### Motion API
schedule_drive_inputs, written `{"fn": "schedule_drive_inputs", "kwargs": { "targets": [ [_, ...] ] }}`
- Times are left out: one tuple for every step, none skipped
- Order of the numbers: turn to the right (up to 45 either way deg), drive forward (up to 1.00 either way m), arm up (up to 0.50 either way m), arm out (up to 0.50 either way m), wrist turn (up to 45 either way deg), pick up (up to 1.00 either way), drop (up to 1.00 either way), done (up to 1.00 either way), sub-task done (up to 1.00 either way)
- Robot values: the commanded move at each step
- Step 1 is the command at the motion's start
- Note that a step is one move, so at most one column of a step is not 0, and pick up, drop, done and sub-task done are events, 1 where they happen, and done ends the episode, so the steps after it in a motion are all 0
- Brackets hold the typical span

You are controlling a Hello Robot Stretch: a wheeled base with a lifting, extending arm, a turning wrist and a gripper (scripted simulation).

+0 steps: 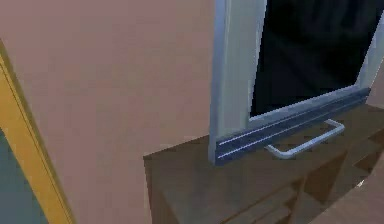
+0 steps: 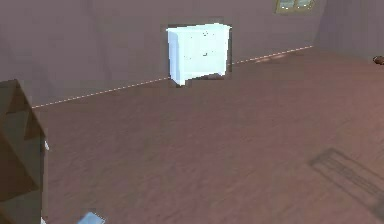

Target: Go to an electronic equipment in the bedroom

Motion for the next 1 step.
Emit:
{"fn": "schedule_drive_inputs", "kwargs": {
  "targets": [
    [27.0, 0.0, 0.0, 0.0, 0.0, 0.0, 0.0, 0.0, 0.0]
  ]
}}
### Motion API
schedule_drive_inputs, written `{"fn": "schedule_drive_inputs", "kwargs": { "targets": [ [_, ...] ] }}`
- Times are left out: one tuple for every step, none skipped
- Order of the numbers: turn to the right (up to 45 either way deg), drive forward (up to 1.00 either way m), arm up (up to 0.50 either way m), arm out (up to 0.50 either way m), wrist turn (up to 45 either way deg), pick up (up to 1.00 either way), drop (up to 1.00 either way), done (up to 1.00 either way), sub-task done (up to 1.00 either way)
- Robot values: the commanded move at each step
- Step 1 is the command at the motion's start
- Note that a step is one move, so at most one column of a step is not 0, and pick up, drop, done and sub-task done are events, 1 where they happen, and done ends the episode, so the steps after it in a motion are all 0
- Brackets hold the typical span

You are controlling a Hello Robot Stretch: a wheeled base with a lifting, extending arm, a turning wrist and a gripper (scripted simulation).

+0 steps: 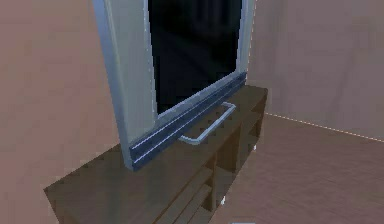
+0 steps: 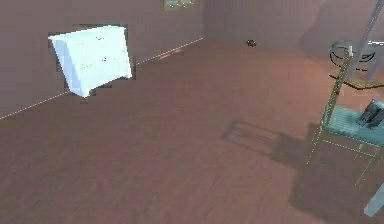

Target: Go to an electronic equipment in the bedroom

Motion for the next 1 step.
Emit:
{"fn": "schedule_drive_inputs", "kwargs": {
  "targets": [
    [0.0, 0.0, 0.0, 0.0, 0.0, 0.0, 0.0, 1.0, 0.0]
  ]
}}
